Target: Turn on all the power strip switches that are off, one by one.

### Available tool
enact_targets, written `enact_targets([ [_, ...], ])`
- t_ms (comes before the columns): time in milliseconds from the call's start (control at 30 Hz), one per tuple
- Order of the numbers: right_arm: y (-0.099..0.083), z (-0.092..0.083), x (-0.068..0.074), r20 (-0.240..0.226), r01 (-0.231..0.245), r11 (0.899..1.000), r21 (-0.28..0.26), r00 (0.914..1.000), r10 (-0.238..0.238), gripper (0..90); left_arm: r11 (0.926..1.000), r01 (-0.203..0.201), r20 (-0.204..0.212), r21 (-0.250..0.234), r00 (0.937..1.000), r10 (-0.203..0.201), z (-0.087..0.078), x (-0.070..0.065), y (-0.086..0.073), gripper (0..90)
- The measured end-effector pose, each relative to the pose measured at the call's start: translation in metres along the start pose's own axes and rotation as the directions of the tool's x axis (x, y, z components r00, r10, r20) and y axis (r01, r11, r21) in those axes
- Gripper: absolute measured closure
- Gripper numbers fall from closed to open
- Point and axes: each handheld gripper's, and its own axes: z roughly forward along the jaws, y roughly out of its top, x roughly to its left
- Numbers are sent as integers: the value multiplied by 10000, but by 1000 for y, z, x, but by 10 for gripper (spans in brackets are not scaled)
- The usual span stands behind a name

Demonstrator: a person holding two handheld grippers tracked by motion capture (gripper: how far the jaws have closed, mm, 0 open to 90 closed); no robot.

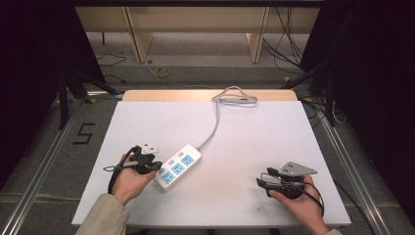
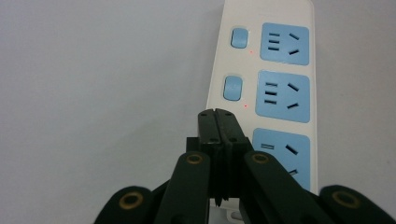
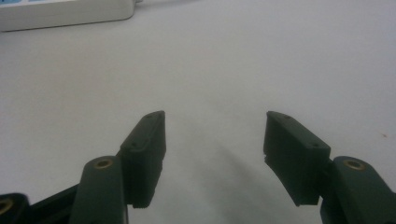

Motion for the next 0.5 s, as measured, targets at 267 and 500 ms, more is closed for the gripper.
enact_targets([
  [267,0,0,0,7,3,10000,3,10000,-3,401,9998,-123,95,139,9999,121,0,0,0,900],
  [500,0,0,0,5,13,10000,14,10000,-13,401,9996,-211,133,195,9997,209,1,-2,1,899],
])
